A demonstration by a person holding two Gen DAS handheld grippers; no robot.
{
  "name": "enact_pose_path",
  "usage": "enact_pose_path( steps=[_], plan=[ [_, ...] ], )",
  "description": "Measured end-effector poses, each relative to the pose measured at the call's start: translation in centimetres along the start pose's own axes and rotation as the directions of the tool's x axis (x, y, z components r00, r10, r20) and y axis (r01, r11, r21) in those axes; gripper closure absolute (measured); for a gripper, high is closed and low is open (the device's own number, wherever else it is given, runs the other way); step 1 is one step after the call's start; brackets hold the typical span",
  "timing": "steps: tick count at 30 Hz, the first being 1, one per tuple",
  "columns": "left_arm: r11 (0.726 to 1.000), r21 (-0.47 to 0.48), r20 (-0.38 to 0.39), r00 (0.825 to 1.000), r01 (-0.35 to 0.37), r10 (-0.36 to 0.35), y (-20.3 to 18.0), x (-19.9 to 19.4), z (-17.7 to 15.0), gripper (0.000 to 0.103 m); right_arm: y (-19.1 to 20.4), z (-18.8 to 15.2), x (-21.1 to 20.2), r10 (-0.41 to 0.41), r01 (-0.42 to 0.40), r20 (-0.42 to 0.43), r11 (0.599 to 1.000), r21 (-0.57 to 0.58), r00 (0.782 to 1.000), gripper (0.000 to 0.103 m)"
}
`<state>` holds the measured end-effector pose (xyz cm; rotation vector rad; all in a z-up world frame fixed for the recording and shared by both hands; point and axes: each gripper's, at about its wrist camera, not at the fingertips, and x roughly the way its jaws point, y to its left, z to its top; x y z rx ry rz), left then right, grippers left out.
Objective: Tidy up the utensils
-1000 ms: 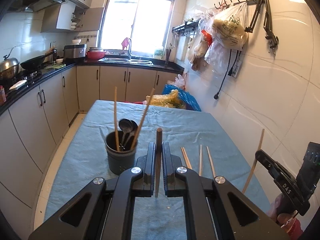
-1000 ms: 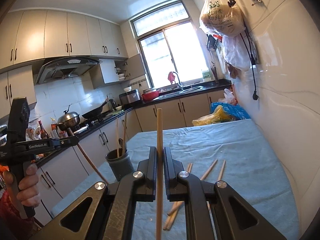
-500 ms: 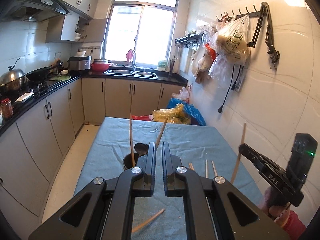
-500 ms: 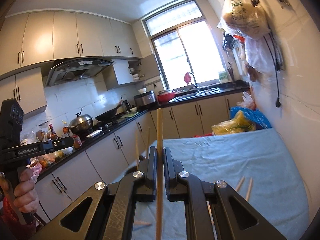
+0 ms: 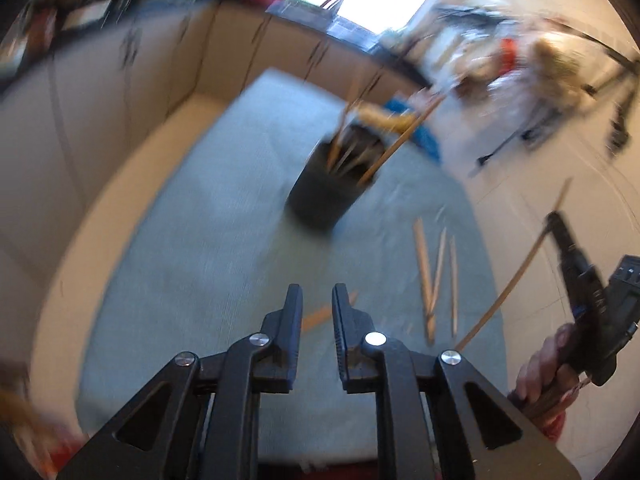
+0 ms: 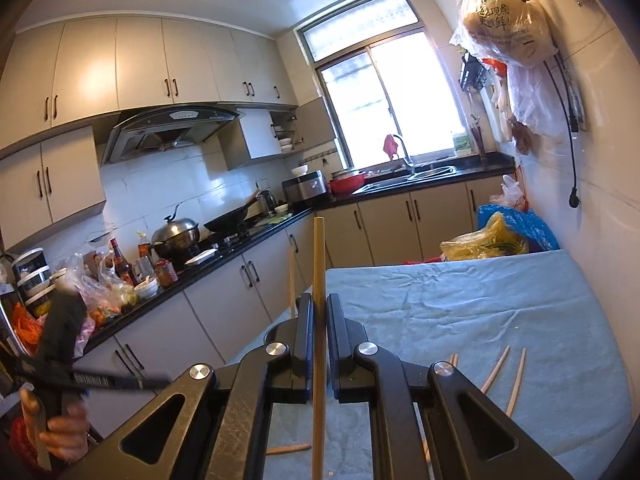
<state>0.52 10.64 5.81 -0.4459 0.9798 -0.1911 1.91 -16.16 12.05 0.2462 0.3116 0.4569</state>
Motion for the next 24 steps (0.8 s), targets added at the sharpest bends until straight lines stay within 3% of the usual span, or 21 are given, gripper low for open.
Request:
enact_pose_path(
  steps=[3, 6, 9, 11, 14, 16, 21, 24],
  plan=[
    [0.98, -0.201, -0.099, 0.995, 0.006, -0.027, 3.5, 1.5, -2.2, 0.088, -0.3, -0.3, 0.0, 0.023, -0.023, 0.002, 1.0, 0.007, 1.0, 0.096],
    [0.921, -0.389, -0.164, 0.984, -0.004, -0.065, 6.1, 3.2, -4.3, 0.087, -0.4, -0.7, -0.3, 0.046, -0.046, 0.007, 0.999, 0.008, 0.999, 0.096],
    [0.855, -0.518, -0.156, 0.985, -0.021, -0.07, 7.6, 4.4, -5.5, 0.087, -0.8, -1.1, -0.7, 0.065, -0.065, 0.007, 0.998, 0.011, 0.998, 0.096],
    [0.825, -0.564, -0.144, 0.987, -0.025, -0.068, 8.0, 4.9, -6.0, 0.087, -1.2, -1.4, -1.2, 0.069, -0.069, 0.01, 0.998, 0.014, 0.998, 0.096],
    [0.775, -0.629, -0.095, 0.995, -0.06, 0.0, 8.5, 5.5, -6.6, 0.087, -1.7, -1.7, -2.0, 0.065, -0.065, 0.018, 0.998, 0.014, 0.998, 0.096],
    [0.722, -0.687, -0.087, 0.996, -0.08, 0.027, 9.4, 6.0, -7.3, 0.088, -2.2, -2.0, -2.4, 0.064, -0.064, 0.018, 0.998, 0.017, 0.998, 0.096],
    [0.688, -0.717, -0.047, 0.993, -0.109, 0.108, 9.4, 5.9, -6.2, 0.087, -3.5, -2.7, -3.0, 0.051, -0.052, 0.016, 0.998, 0.035, 0.999, 0.096],
    [0.682, -0.72, -0.033, 0.987, -0.13, 0.154, 9.9, 5.9, -4.6, 0.085, -4.1, -3.0, -3.0, 0.051, -0.052, 0.014, 0.997, 0.056, 0.999, 0.096]
  ],
)
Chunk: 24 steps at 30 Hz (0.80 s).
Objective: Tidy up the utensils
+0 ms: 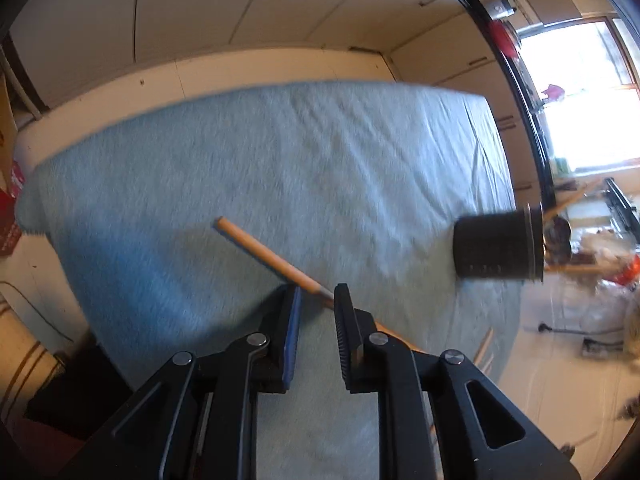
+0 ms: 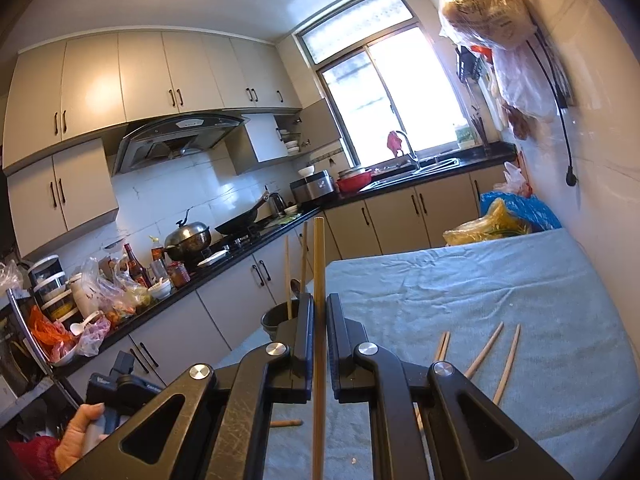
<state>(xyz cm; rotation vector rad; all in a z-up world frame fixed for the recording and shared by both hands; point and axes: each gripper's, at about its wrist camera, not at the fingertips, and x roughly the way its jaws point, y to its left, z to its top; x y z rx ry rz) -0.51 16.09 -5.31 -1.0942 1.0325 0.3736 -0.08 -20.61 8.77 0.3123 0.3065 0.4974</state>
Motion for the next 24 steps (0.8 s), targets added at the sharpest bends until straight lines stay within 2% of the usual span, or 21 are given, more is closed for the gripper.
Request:
enact_pose_path(
  steps=[3, 10, 13, 19, 24],
  plan=[
    [0.999, 0.044, 0.005, 1.0, -0.02, 0.02, -1.4, 0.8, 1.2, 0.08, -0.2, -0.2, 0.0, -0.001, 0.001, -0.001, 1.0, 0.007, 1.0, 0.096],
    [0.981, 0.147, -0.009, 0.992, -0.123, 0.126, -4.5, 2.4, 4.3, 0.081, -0.3, -0.1, 0.4, -0.014, 0.014, -0.008, 1.0, 0.014, 1.0, 0.096],
    [0.948, 0.241, -0.029, 0.975, -0.209, 0.222, -7.0, 3.9, 5.9, 0.083, -0.4, -0.1, 0.5, -0.02, 0.02, -0.01, 1.0, 0.021, 1.0, 0.096],
    [0.904, 0.319, -0.09, 0.941, -0.284, 0.327, -10.4, 6.4, 9.5, 0.08, -0.2, -0.1, 0.7, -0.022, 0.022, -0.018, 0.999, 0.032, 1.0, 0.096],
    [0.856, 0.398, -0.105, 0.911, -0.329, 0.398, -13.0, 8.1, 10.7, 0.075, -0.1, -0.1, 0.7, -0.027, 0.027, -0.018, 0.999, 0.035, 0.999, 0.096]
  ],
)
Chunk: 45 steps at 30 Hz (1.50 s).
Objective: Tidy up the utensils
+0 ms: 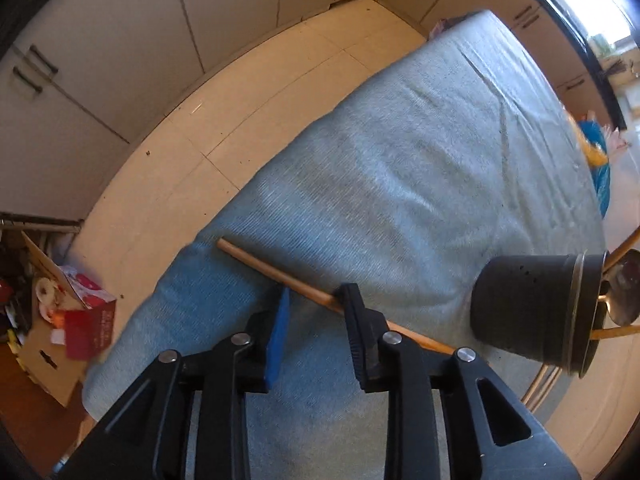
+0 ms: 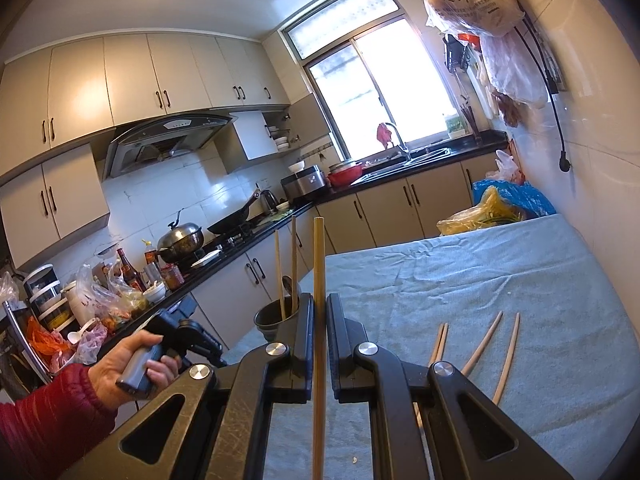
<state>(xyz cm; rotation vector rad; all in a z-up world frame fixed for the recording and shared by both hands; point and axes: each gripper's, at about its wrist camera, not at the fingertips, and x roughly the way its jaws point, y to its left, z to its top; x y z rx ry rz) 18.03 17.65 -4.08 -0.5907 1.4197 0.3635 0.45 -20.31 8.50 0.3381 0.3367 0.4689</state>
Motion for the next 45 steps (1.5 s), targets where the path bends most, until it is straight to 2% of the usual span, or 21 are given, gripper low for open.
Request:
enact_pose_path(
  steps=[5, 6, 7, 8, 13, 15, 19, 21, 23, 25, 26, 27, 28, 29, 30, 32, 34, 35, 37, 40, 45],
  plan=[
    [0.999, 0.039, 0.013, 0.999, -0.038, 0.037, -0.9, 0.0, 0.1, 0.075, -0.1, 0.0, 0.0, 0.001, -0.001, -0.004, 1.0, 0.003, 1.0, 0.096],
    [0.998, 0.042, 0.023, 0.999, -0.038, 0.037, -0.9, -0.1, 0.0, 0.078, -0.1, 0.0, 0.0, 0.001, -0.001, -0.004, 1.0, 0.004, 1.0, 0.096],
    [0.998, 0.053, 0.033, 0.999, -0.036, 0.034, -0.9, -0.4, -0.3, 0.1, -0.1, -0.1, 0.0, 0.0, 0.0, -0.003, 1.0, 0.005, 1.0, 0.096],
    [0.997, 0.07, 0.033, 0.999, -0.033, 0.031, -1.1, -0.7, -0.7, 0.103, -0.2, -0.1, -0.1, -0.001, 0.001, -0.002, 1.0, 0.008, 1.0, 0.096],
    [0.986, 0.147, 0.02, 0.997, -0.08, 0.078, -0.8, -0.5, -1.6, 0.103, -0.8, -0.2, -0.4, -0.005, 0.005, 0.0, 1.0, 0.019, 1.0, 0.096],
    [0.989, 0.146, -0.007, 1.0, 0.006, -0.005, -0.6, -0.6, -1.3, 0.103, -0.9, -0.3, -0.5, -0.006, 0.006, 0.003, 1.0, 0.024, 1.0, 0.096],
    [0.977, 0.192, -0.022, 0.995, 0.097, -0.095, -1.1, -1.9, -1.9, 0.103, -0.9, -0.3, -0.7, -0.01, 0.009, 0.01, 1.0, 0.022, 1.0, 0.096],
    [0.973, 0.223, 0.035, 0.997, 0.053, -0.062, -1.5, -2.9, -2.6, 0.103, -1.0, -0.3, -0.7, -0.008, 0.007, 0.008, 1.0, 0.019, 1.0, 0.096],
    [0.951, 0.308, 0.089, 0.996, -0.001, -0.028, -3.0, -3.8, -3.2, 0.102, -1.1, -0.2, -0.6, -0.007, 0.006, 0.005, 1.0, 0.024, 1.0, 0.096],
    [0.912, 0.407, 0.123, 0.992, -0.042, -0.009, -4.3, -4.0, -3.8, 0.099, -1.0, -0.3, -0.6, -0.004, 0.004, 0.002, 1.0, 0.026, 1.0, 0.096],
    [0.896, 0.442, 0.128, 0.992, -0.05, -0.008, -4.7, -4.0, -3.9, 0.092, -1.0, -0.4, -0.7, -0.007, 0.007, 0.005, 1.0, 0.023, 1.0, 0.096],
    [0.861, 0.506, 0.13, 0.991, -0.053, -0.015, -5.2, -3.8, -4.3, 0.089, -1.0, -0.3, -0.6, -0.009, 0.009, 0.006, 1.0, 0.022, 1.0, 0.096],
    [0.796, 0.602, 0.147, 0.988, -0.058, -0.039, -6.1, -3.7, -5.2, 0.088, -1.0, -0.3, -0.6, -0.01, 0.01, 0.005, 1.0, 0.022, 1.0, 0.096],
    [0.764, 0.64, 0.184, 0.982, -0.083, -0.048, -5.9, -3.6, -5.8, 0.088, -1.1, -0.4, -0.6, -0.012, 0.012, 0.005, 1.0, 0.023, 1.0, 0.096],
    [0.717, 0.684, 0.245, 0.968, -0.138, -0.047, -6.3, -3.7, -6.7, 0.087, -1.2, -0.4, -0.6, -0.016, 0.016, 0.006, 1.0, 0.025, 1.0, 0.096],
    [0.593, 0.787, 0.268, 0.96, -0.17, -0.081, -7.1, -3.3, -8.7, 0.083, -1.4, -0.5, -0.6, -0.022, 0.021, 0.002, 0.999, 0.029, 1.0, 0.096],
    [0.488, 0.848, 0.296, 0.948, -0.206, -0.113, -7.7, -2.9, -10.6, 0.078, -1.5, -0.6, -0.6, -0.031, 0.031, 0.001, 0.999, 0.031, 1.0, 0.096],
    [0.445, 0.868, 0.301, 0.946, -0.221, -0.118, -8.0, -2.7, -11.4, 0.073, -1.5, -0.7, -0.5, -0.034, 0.034, -0.002, 0.999, 0.032, 0.999, 0.096],
    [0.354, 0.893, 0.338, 0.933, -0.277, -0.122, -8.7, -1.9, -12.8, 0.071, -1.6, -0.8, -0.5, -0.041, 0.041, -0.005, 0.999, 0.034, 0.999, 0.096],
    [0.309, 0.905, 0.345, 0.93, -0.293, -0.129, -9.4, -1.2, -13.2, 0.071, -1.6, -1.0, -0.2, -0.05, 0.051, -0.011, 0.998, 0.038, 0.999, 0.096],
    [0.248, 0.927, 0.32, 0.939, -0.282, -0.125, -10.0, -0.4, -12.9, 0.069, -1.6, -1.2, 0.5, -0.073, 0.074, -0.027, 0.996, 0.044, 0.997, 0.096]
  ],
)
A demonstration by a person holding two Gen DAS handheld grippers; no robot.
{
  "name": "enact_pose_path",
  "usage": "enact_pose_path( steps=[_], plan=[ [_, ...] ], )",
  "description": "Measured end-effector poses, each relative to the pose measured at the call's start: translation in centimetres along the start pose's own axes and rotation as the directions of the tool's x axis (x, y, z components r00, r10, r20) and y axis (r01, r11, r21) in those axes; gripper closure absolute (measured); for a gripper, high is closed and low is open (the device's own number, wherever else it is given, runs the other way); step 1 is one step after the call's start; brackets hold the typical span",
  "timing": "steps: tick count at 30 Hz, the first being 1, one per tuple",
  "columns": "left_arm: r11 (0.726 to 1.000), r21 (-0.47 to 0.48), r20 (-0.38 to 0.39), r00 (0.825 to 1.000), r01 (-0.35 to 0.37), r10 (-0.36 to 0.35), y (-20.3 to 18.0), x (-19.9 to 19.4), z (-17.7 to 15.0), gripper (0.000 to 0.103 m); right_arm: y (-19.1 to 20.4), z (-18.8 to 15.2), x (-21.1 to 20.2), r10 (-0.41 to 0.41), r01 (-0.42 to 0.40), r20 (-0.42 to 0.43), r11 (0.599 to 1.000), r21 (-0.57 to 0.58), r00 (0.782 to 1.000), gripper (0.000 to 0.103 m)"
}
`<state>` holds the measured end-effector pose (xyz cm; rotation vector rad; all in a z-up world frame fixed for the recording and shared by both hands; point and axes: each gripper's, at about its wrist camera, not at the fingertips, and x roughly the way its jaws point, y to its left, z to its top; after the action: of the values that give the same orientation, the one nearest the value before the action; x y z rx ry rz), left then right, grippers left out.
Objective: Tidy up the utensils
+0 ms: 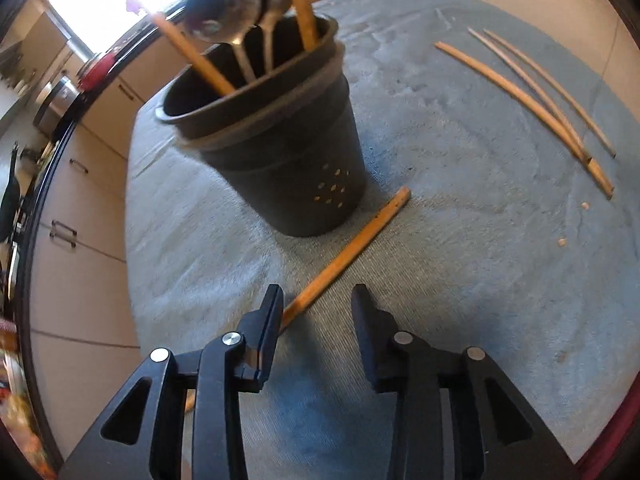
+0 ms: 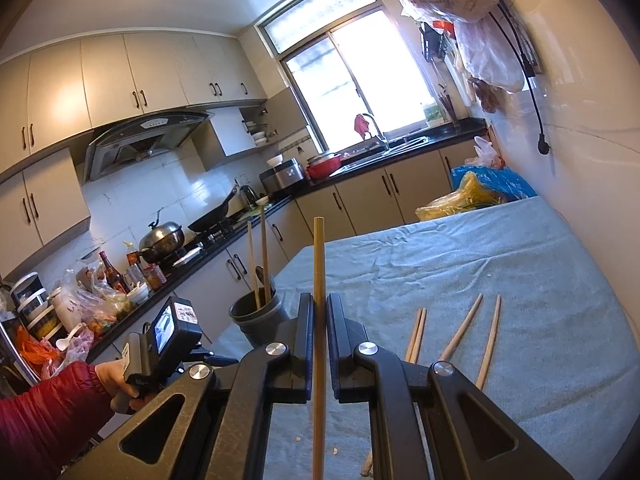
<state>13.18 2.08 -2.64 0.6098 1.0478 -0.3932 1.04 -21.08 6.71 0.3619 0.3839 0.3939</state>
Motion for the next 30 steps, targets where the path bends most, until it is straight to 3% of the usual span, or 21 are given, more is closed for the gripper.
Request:
enact_pose_path(
  steps=[3, 5, 8, 13, 15, 17, 19, 21, 22, 23, 24, 27, 30],
  plan=[
    [0.999, -0.027, -0.012, 0.999, 0.035, -0.036, 0.2, 0.7, 1.3, 0.069, -0.1, 0.1, 0.4, -0.009, 0.009, -0.007, 1.0, 0.003, 1.0, 0.096],
    [0.997, -0.047, -0.022, 0.998, 0.065, -0.066, 0.3, 1.1, 0.9, 0.083, -0.2, 0.1, 0.5, -0.015, 0.015, -0.01, 1.0, 0.007, 1.0, 0.096],
    [0.999, -0.024, -0.041, 0.998, 0.039, -0.04, -1.0, 0.5, 0.3, 0.09, -0.3, 0.1, 0.6, -0.018, 0.018, -0.009, 1.0, 0.012, 1.0, 0.096],
    [0.997, 0.011, -0.074, 0.995, 0.074, -0.073, -3.7, -0.8, -0.8, 0.093, -0.5, 0.2, 0.6, -0.01, 0.01, -0.009, 1.0, 0.018, 1.0, 0.096],
    [0.998, 0.008, -0.084, 0.994, 0.066, -0.065, -4.0, -0.9, -0.4, 0.092, -0.5, 0.2, 0.7, -0.005, 0.006, -0.008, 1.0, 0.022, 1.0, 0.096],
    [0.998, 0.007, -0.098, 0.994, 0.055, -0.054, -4.5, -0.5, 0.4, 0.075, -0.5, 0.2, 0.7, 0.0, 0.0, -0.008, 1.0, 0.026, 1.0, 0.096],
    [0.999, 0.029, -0.084, 0.996, 0.031, -0.028, -5.3, -0.3, 1.3, 0.067, -0.6, 0.1, 0.4, -0.001, 0.001, -0.006, 1.0, 0.024, 1.0, 0.096],
    [0.999, 0.042, -0.083, 0.996, 0.031, -0.027, -6.2, -0.1, 2.1, 0.067, -0.6, 0.1, 0.1, -0.004, 0.004, -0.002, 1.0, 0.022, 1.0, 0.096],
    [0.998, 0.054, -0.083, 0.996, 0.017, -0.013, -6.7, 0.0, 2.5, 0.071, -0.6, 0.1, 0.0, -0.006, 0.006, 0.0, 1.0, 0.021, 1.0, 0.096],
    [0.998, 0.058, -0.087, 0.996, 0.02, -0.015, -6.8, 0.2, 2.7, 0.09, -0.6, 0.0, -0.2, -0.009, 0.009, 0.001, 1.0, 0.022, 1.0, 0.096],
    [0.998, 0.057, -0.099, 0.995, 0.031, -0.026, -7.0, 0.3, 2.6, 0.093, -0.7, 0.1, -0.4, -0.011, 0.011, 0.002, 1.0, 0.024, 1.0, 0.096],
    [0.994, 0.095, -0.082, 0.995, -0.048, 0.056, -8.8, 0.2, 2.1, 0.095, -0.9, 0.1, -1.0, -0.016, 0.016, 0.01, 0.999, 0.03, 1.0, 0.096],
    [1.0, 0.01, -0.031, 0.999, -0.027, 0.027, -8.8, -1.5, 1.9, 0.096, -1.0, 0.3, -1.5, -0.017, 0.016, 0.021, 0.999, 0.032, 1.0, 0.096]
  ],
)
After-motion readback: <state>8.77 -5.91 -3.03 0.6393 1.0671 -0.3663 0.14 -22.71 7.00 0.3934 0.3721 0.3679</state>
